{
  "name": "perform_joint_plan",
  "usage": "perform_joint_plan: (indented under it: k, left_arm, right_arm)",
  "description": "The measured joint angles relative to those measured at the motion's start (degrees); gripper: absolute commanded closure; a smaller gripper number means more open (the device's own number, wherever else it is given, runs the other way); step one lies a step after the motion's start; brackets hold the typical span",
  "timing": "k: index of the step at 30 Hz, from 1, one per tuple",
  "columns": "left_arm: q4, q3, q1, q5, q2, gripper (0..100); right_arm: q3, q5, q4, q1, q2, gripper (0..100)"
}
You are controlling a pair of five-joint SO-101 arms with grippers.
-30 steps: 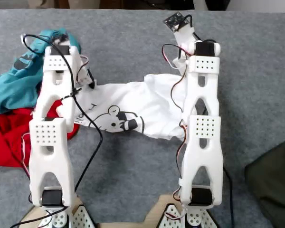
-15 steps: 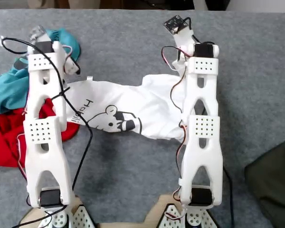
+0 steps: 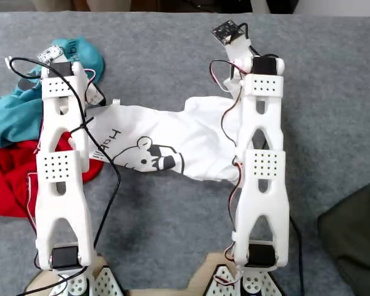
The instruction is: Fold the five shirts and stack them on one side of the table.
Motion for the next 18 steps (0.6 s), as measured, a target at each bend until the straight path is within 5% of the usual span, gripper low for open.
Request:
perform_joint_plan:
  k: [6, 18]
  left_arm:
    - [-0.26, -4.04, 0.18, 3.69, 2.02, 98]
    - [3.96, -10.9, 0.18, 11.43, 2.55, 98]
  right_arm:
    - [0.0, 0.0, 0.0, 0.0, 0.0, 67.7]
    - [-2.29, 0.0, 0.0, 0.0, 0.0, 67.7]
